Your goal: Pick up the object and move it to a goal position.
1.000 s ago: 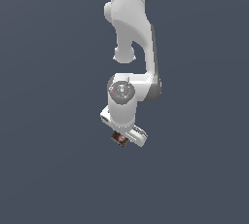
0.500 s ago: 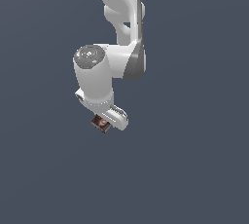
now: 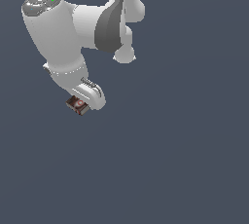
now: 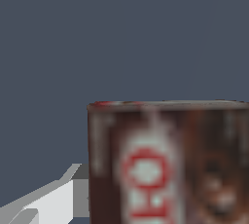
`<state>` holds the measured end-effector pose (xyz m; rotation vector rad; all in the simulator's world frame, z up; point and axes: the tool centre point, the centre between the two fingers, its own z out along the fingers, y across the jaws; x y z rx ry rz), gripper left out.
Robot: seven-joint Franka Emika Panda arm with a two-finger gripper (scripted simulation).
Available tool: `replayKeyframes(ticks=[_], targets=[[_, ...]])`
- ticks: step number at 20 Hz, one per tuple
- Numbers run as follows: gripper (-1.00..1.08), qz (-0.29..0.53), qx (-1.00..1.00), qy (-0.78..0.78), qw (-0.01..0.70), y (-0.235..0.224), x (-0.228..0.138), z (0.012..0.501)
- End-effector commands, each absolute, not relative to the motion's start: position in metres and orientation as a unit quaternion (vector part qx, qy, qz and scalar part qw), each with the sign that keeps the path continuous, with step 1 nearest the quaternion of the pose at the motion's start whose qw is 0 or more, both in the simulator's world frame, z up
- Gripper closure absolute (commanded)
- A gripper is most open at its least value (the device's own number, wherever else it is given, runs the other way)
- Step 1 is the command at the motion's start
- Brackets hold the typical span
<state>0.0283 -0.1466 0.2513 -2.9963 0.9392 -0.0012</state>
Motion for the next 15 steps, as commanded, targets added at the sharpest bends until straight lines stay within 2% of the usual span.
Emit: replayKeyframes(ticks=[1,8,15], targets=[[1.08,0.0,-0.954,0.299,0.001,-0.16,0.024,0.269],[1.08,0.0,-0.954,0.298,0.0,-0.182,0.019,0.297],[1.08,0.0,-0.954,0.298,0.0,-0.183,0.02,0.298]])
